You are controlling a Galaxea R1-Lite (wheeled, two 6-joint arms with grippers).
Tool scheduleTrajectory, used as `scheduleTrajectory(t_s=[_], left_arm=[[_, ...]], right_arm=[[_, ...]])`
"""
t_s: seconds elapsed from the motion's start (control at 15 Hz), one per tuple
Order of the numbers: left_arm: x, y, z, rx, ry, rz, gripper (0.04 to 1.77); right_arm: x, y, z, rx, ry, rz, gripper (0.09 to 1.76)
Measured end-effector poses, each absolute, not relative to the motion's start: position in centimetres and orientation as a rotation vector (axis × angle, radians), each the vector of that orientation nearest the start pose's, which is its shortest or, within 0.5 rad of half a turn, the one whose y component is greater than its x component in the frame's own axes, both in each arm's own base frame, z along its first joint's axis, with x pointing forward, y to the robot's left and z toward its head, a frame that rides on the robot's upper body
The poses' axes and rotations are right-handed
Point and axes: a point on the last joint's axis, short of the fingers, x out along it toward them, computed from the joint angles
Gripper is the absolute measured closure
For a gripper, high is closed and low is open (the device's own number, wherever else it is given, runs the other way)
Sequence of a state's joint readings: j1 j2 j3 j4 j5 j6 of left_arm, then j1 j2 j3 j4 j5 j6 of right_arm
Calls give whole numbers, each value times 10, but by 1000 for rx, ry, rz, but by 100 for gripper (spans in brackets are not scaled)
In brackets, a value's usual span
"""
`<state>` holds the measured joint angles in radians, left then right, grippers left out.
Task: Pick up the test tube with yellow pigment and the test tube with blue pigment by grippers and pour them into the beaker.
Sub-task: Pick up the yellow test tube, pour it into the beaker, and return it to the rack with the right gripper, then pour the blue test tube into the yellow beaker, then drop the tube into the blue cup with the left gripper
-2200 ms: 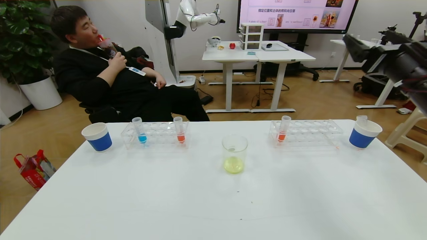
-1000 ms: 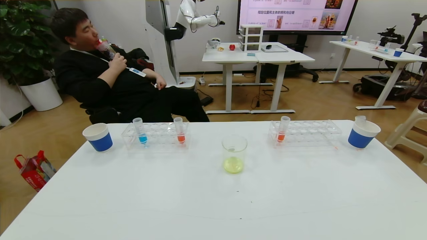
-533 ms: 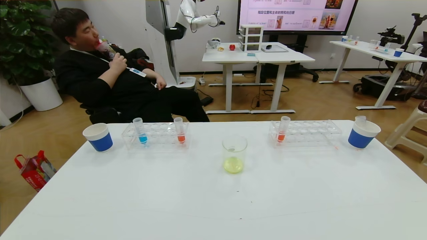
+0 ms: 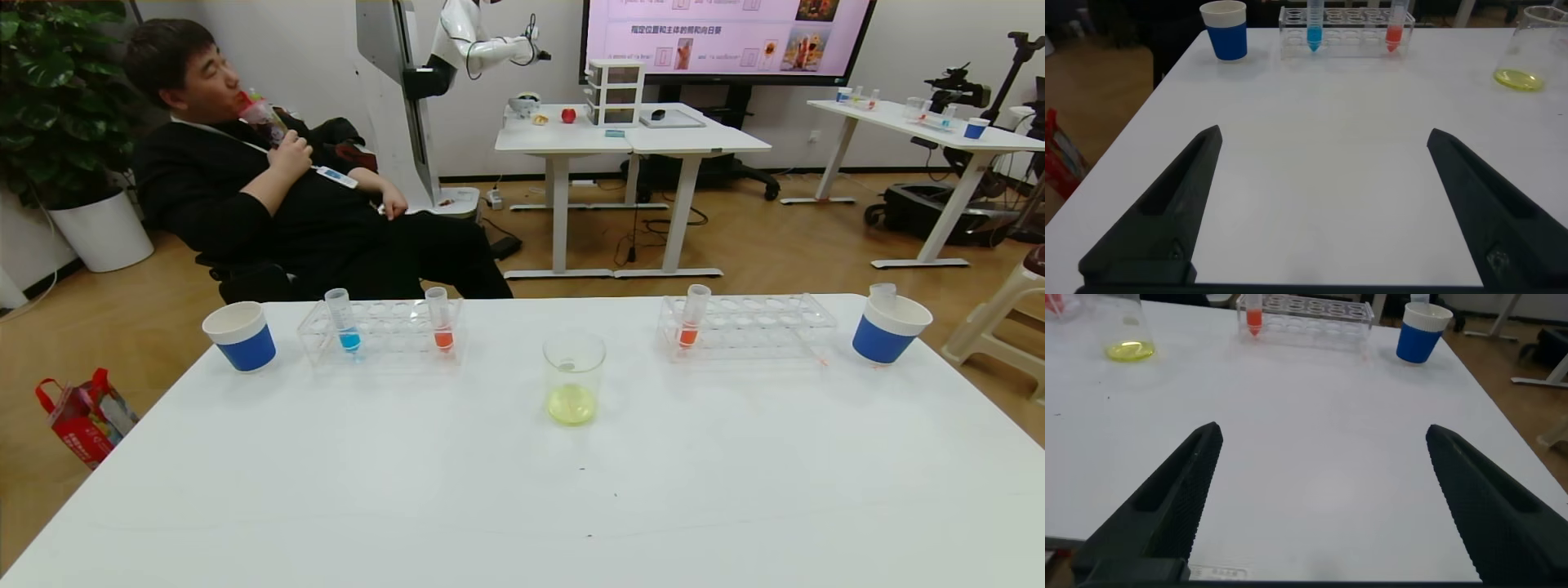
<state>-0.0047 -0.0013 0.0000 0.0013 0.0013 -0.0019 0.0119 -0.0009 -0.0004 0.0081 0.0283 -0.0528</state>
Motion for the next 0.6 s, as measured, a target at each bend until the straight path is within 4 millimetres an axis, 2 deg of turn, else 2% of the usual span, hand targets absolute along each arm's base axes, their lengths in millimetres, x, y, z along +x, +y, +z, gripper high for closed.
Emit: scheduleTrajectory(t_s=[0.47,0.6], left_arm=[[-23,0,76,17,-4,-6,6],[-27,0,92,25,-54,-16,6]], right_arm=[[-23,0,75,-49,6,37,11],[-23,0,75,-50,6,36,11]])
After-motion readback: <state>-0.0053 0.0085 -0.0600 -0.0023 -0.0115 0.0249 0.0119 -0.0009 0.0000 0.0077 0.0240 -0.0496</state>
